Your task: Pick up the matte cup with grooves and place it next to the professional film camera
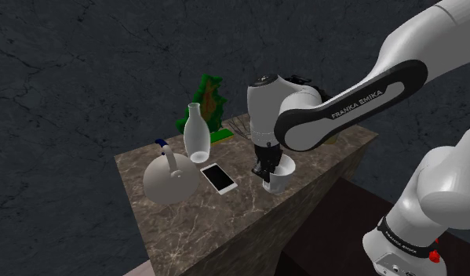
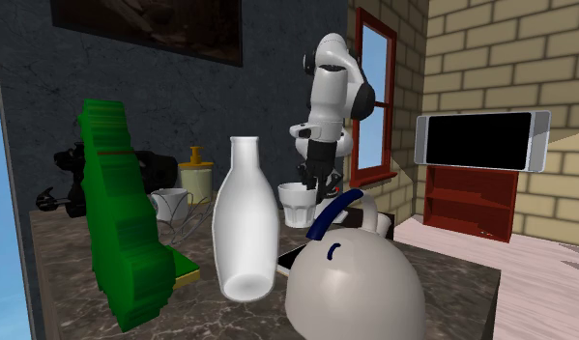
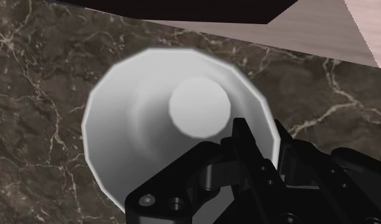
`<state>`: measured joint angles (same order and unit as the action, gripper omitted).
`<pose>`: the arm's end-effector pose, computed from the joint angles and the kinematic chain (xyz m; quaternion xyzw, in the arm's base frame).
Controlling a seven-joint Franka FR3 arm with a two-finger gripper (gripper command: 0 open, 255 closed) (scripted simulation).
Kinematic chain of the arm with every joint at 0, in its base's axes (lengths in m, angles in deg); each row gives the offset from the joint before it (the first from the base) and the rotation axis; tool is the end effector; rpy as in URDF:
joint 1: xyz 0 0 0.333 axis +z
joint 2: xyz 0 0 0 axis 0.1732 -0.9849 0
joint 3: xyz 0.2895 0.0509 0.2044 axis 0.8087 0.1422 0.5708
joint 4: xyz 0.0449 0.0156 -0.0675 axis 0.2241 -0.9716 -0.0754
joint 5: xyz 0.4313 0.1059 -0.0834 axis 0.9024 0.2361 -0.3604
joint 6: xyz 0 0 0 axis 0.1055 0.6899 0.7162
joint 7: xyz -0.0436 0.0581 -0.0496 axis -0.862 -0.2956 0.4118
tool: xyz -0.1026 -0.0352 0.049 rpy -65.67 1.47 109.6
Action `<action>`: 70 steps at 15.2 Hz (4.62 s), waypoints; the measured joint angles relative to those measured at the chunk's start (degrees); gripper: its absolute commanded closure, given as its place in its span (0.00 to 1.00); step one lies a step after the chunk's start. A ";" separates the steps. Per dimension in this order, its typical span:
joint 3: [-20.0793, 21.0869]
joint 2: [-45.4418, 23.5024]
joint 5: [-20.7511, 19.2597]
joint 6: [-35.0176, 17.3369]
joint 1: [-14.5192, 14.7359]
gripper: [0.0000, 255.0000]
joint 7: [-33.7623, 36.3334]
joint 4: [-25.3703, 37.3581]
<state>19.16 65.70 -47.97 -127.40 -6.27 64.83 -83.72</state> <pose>0.4297 0.2247 0.3459 0.9961 0.0059 -0.0356 0.0810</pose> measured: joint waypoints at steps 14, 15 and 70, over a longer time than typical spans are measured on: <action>-0.50 2.93 1.26 4.84 0.30 1.00 -1.32 2.18; -0.57 3.38 1.44 5.68 0.36 1.00 -1.49 2.60; -7.60 10.78 0.71 44.61 -2.09 1.00 -12.05 35.04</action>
<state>11.56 76.49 -47.26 -82.78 -8.35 52.78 -48.67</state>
